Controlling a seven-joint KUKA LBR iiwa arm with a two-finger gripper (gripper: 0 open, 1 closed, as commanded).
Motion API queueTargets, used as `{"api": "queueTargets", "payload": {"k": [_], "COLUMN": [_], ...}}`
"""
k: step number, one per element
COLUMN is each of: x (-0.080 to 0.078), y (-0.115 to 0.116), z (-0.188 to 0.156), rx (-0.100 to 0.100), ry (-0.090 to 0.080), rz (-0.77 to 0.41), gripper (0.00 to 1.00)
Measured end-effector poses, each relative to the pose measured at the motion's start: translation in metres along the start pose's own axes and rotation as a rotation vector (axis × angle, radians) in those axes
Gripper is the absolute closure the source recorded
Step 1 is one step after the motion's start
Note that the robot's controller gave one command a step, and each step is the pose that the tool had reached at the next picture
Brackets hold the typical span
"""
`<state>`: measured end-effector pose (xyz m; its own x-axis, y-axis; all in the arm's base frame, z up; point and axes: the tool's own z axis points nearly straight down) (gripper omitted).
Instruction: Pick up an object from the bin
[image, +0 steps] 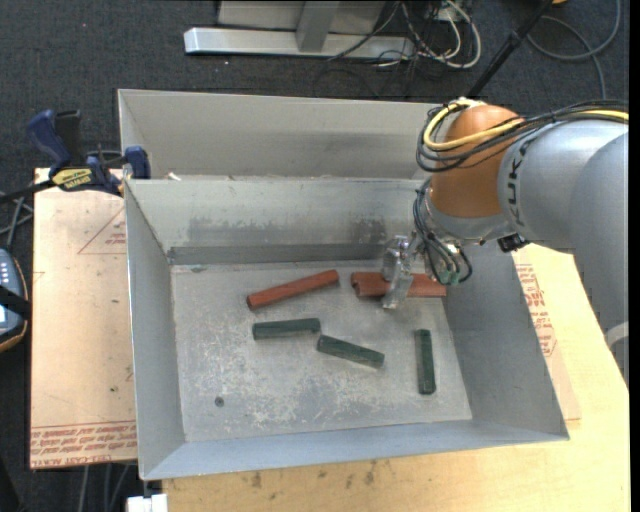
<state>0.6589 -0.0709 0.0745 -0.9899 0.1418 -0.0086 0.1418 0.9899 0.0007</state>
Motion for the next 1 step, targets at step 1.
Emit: {"api": "queueTargets", "payload": {"k": [1], "x": [0.0128], "y": [-0.0029], "z": [-0.1355], "rx": [0.0], "ry": [0.004], "rz": [-0.024], "gripper": [1.0]}}
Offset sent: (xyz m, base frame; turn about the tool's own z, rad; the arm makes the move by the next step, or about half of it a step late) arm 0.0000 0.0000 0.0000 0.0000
